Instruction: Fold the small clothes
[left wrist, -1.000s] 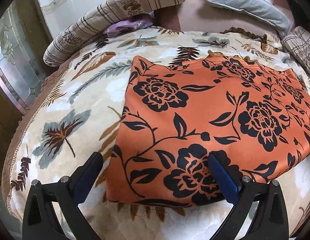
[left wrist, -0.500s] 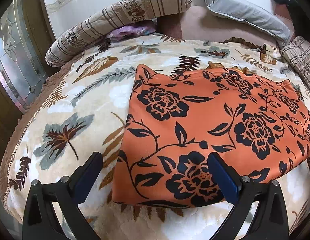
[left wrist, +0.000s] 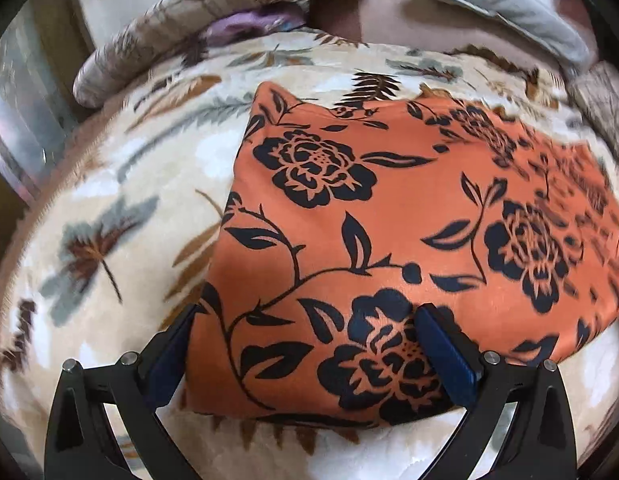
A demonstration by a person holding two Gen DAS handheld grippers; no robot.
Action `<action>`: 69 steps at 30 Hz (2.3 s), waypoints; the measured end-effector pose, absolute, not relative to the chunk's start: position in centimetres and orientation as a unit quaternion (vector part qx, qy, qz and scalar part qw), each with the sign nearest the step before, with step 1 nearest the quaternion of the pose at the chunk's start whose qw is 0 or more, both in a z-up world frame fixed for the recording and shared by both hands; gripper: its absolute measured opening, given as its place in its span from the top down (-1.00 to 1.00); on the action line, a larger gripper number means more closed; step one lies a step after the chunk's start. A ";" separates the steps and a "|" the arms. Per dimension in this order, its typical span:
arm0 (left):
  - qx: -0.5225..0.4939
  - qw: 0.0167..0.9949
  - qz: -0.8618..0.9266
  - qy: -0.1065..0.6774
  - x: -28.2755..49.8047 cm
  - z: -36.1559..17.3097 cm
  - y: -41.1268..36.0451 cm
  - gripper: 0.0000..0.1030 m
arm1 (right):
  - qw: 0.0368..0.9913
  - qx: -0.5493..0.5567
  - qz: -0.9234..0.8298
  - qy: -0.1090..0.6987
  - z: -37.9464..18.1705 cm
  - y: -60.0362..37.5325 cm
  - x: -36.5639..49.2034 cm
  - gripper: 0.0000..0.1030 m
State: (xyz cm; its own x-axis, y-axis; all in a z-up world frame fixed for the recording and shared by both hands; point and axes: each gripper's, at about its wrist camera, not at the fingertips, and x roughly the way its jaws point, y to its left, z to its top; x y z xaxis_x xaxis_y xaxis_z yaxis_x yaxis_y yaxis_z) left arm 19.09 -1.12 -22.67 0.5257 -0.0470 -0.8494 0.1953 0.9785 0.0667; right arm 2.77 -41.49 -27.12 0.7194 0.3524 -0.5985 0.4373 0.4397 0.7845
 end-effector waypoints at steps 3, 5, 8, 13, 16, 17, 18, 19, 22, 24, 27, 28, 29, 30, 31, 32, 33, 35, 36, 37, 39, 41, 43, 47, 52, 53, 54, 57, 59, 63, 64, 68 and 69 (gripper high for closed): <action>0.066 0.867 -0.072 0.489 19.9 -22.7 -1.0 -1.00 | 0.757 0.549 -0.059 0.350 -27.2 -42.7 1.8 -0.26; 0.053 0.867 -0.075 0.490 20.4 -22.4 -0.8 -1.00 | 0.746 0.570 -0.064 0.337 -27.6 -43.4 1.5 -0.26; 0.041 0.871 -0.073 0.485 21.1 -21.8 -0.4 -1.00 | 0.744 0.581 -0.079 0.321 -27.8 -43.9 1.9 -0.26; 0.028 0.873 -0.066 0.482 21.5 -21.4 0.4 -1.00 | 0.760 0.566 -0.107 0.302 -27.7 -44.0 3.8 -0.35; 0.028 0.876 -0.062 0.478 21.4 -21.1 0.8 -1.00 | 0.778 0.544 -0.119 0.291 -27.4 -43.8 4.8 -0.31; 0.029 0.878 -0.061 0.474 21.4 -20.9 1.1 -1.00 | 0.783 0.535 -0.120 0.294 -27.3 -43.5 5.2 0.00; 0.032 0.880 -0.060 0.471 21.4 -20.7 1.2 -1.00 | 0.784 0.531 -0.115 0.299 -27.3 -43.4 5.5 0.25; 0.035 0.882 -0.058 0.467 21.4 -20.5 1.5 -1.00 | 0.785 0.526 -0.113 0.309 -27.3 -43.2 5.8 0.51; 0.043 0.887 -0.050 0.457 21.7 -19.5 2.7 -1.00 | 0.809 0.487 -0.121 0.308 -25.4 -42.1 6.1 0.60; 0.033 0.888 -0.048 0.456 22.5 -18.7 4.5 -1.00 | 0.834 0.449 -0.112 0.300 -22.9 -40.7 6.8 0.62; 0.045 0.901 -0.019 0.432 23.9 -17.4 7.3 -1.00 | 0.860 0.404 -0.084 0.299 -19.2 -38.1 8.5 0.62; 0.057 0.905 0.001 0.422 24.5 -17.2 8.2 -1.00 | 0.869 0.386 -0.069 0.302 -17.7 -36.6 9.5 0.62; 0.062 0.906 0.018 0.418 25.0 -17.1 9.2 -1.00 | 0.873 0.376 -0.061 0.304 -17.0 -35.6 10.1 0.62; 0.059 0.906 0.033 0.418 25.4 -17.1 10.4 -1.00 | 0.879 0.361 -0.046 0.307 -15.9 -33.9 11.0 0.62; 0.047 0.905 0.043 0.421 25.6 -17.2 11.5 -1.00 | 0.883 0.352 -0.033 0.309 -15.1 -32.4 11.7 0.62; 0.030 0.902 0.052 0.427 25.8 -17.4 12.7 -1.00 | 0.886 0.341 -0.020 0.312 -14.4 -30.4 12.6 0.62; 0.020 0.901 0.058 0.430 25.7 -17.5 13.4 -1.00 | 0.888 0.334 -0.011 0.315 -14.1 -29.1 13.1 0.63; 0.011 0.899 0.066 0.432 25.7 -17.7 14.4 -1.00 | 0.889 0.325 0.013 0.323 -13.7 -25.4 14.2 0.64; 0.012 0.901 0.069 0.429 25.5 -17.6 14.7 -1.00 | 0.887 0.321 0.025 0.331 -13.8 -23.4 14.7 0.64; 0.016 0.902 0.070 0.426 25.5 -17.6 14.7 -1.00 | 0.885 0.316 0.036 0.340 -14.1 -21.4 15.1 0.64; 0.025 0.904 0.073 0.420 25.4 -17.5 15.1 -1.00 | 0.879 0.300 0.062 0.364 -15.2 -17.2 16.0 0.64; 0.023 0.904 0.081 0.420 25.3 -17.5 15.7 -1.00 | 0.869 0.275 0.094 0.400 -17.1 -12.6 16.6 0.64; 0.007 0.902 0.084 0.425 25.3 -17.6 16.8 -1.00 | 0.851 0.268 0.125 0.433 -19.3 -9.4 17.0 0.64; -0.013 0.899 0.091 0.429 25.0 -17.9 18.3 -1.00 | 0.834 0.234 0.147 0.478 -22.6 -6.8 17.2 0.55; -0.012 0.906 0.063 0.417 24.3 -17.6 17.2 -1.00 | 0.810 0.273 0.221 0.470 -21.8 -8.9 15.5 -0.65; -0.014 0.909 0.052 0.413 24.1 -17.3 16.8 -1.00 | 0.810 0.277 0.237 0.458 -21.3 -9.5 14.8 -0.65; -0.017 0.913 0.034 0.406 23.8 -17.1 16.2 -1.00 | 0.819 0.270 0.245 0.442 -20.6 -10.2 13.9 -0.65; -0.018 0.923 -0.019 0.383 22.6 -16.1 13.8 -1.00 | 0.843 0.269 0.235 0.401 -19.2 -13.5 12.0 -0.62; -0.011 0.929 -0.056 0.366 21.7 -15.5 12.0 -1.00 | 0.859 0.270 0.201 0.386 -18.6 -15.6 11.7 -0.36; 0.026 0.933 -0.109 0.341 20.0 -14.9 7.8 -1.00 | 0.863 0.296 0.115 0.393 -20.0 -20.9 12.1 0.14; 0.041 0.932 -0.114 0.343 19.8 -15.1 6.6 -1.00 | 0.860 0.304 0.102 0.397 -20.5 -21.9 12.1 0.19; 0.114 0.903 -0.103 0.402 20.5 -18.4 3.1 -1.00 | 0.834 0.309 0.089 0.449 -23.7 -23.3 13.1 0.36; 0.128 0.893 -0.096 0.421 20.8 -19.3 2.6 -1.00 | 0.835 0.298 0.088 0.455 -24.1 -23.1 13.4 0.37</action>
